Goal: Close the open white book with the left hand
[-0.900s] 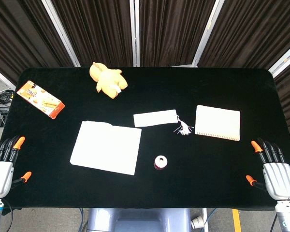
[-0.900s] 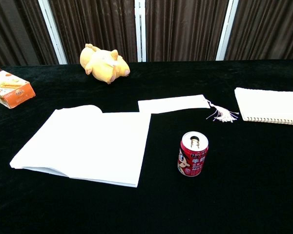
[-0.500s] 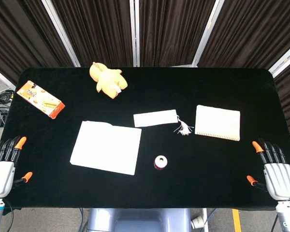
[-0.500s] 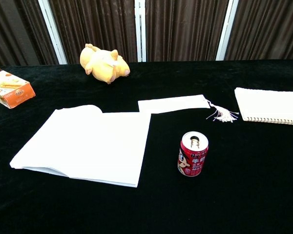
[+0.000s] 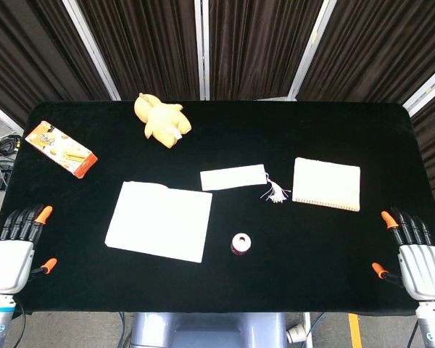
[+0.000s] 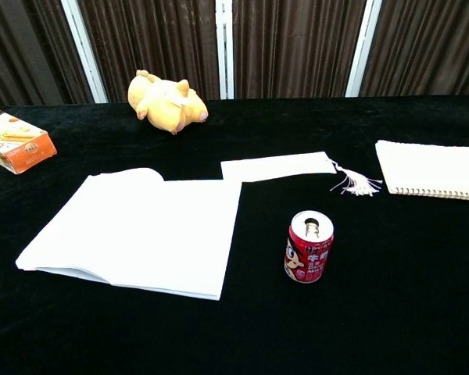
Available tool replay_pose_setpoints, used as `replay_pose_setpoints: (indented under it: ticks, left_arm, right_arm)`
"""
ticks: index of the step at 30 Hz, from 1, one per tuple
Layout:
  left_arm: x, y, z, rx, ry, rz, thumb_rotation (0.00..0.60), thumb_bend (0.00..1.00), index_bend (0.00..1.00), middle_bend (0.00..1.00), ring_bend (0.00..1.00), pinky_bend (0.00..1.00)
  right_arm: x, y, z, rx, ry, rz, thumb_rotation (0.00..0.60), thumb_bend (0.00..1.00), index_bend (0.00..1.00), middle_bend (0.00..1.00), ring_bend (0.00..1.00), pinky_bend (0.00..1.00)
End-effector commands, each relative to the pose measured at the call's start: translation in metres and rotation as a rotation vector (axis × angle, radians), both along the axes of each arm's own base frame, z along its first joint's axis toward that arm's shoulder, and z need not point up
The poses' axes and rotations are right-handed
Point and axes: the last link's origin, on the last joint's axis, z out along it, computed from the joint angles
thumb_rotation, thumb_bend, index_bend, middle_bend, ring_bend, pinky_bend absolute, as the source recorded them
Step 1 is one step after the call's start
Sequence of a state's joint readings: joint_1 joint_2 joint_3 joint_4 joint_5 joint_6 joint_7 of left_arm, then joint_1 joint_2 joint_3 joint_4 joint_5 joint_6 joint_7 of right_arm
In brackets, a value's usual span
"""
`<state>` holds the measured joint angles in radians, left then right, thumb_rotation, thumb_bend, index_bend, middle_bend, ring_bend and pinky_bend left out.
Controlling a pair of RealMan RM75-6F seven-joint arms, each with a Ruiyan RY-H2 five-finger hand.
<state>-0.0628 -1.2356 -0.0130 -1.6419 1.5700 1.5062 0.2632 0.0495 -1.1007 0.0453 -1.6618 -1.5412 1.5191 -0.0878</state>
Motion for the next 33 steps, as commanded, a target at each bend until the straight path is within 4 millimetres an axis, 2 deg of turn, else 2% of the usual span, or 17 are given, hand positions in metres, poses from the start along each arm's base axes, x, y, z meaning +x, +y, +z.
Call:
replay_pose_setpoints:
  ticks: [1, 4, 9, 21, 33]
  left_arm:
    - [0.005, 0.003, -0.013, -0.049, 0.014, -0.016, 0.600, 0.12, 0.00, 0.00, 0.00, 0.00]
    - [0.009, 0.006, -0.030, -0.108, 0.050, -0.034, 0.600, 0.13, 0.00, 0.00, 0.00, 0.00]
    - [0.014, 0.017, -0.054, -0.163, 0.115, -0.057, 0.600, 0.26, 0.00, 0.00, 0.00, 0.00]
    - [0.028, 0.046, -0.104, -0.241, 0.190, -0.093, 0.600, 0.26, 0.00, 0.00, 0.00, 0.00]
    - [0.037, 0.062, -0.136, -0.265, 0.223, -0.113, 0.600, 0.27, 0.00, 0.00, 0.00, 0.00]
  right_arm:
    - [0.000, 0.000, 0.000, 0.001, -0.003, 0.001, 0.600, 0.03, 0.02, 0.00, 0.00, 0.00]
    - [0.001, 0.000, 0.000, 0.002, -0.005, 0.005, 0.600, 0.03, 0.02, 0.00, 0.00, 0.00]
    - [0.001, 0.000, 0.000, 0.004, -0.008, 0.003, 0.600, 0.03, 0.02, 0.00, 0.00, 0.00]
    - [0.001, 0.000, 0.002, 0.004, -0.020, 0.003, 0.600, 0.03, 0.02, 0.00, 0.00, 0.00]
    - [0.002, 0.000, 0.003, 0.002, -0.029, 0.007, 0.600, 0.03, 0.02, 0.00, 0.00, 0.00]
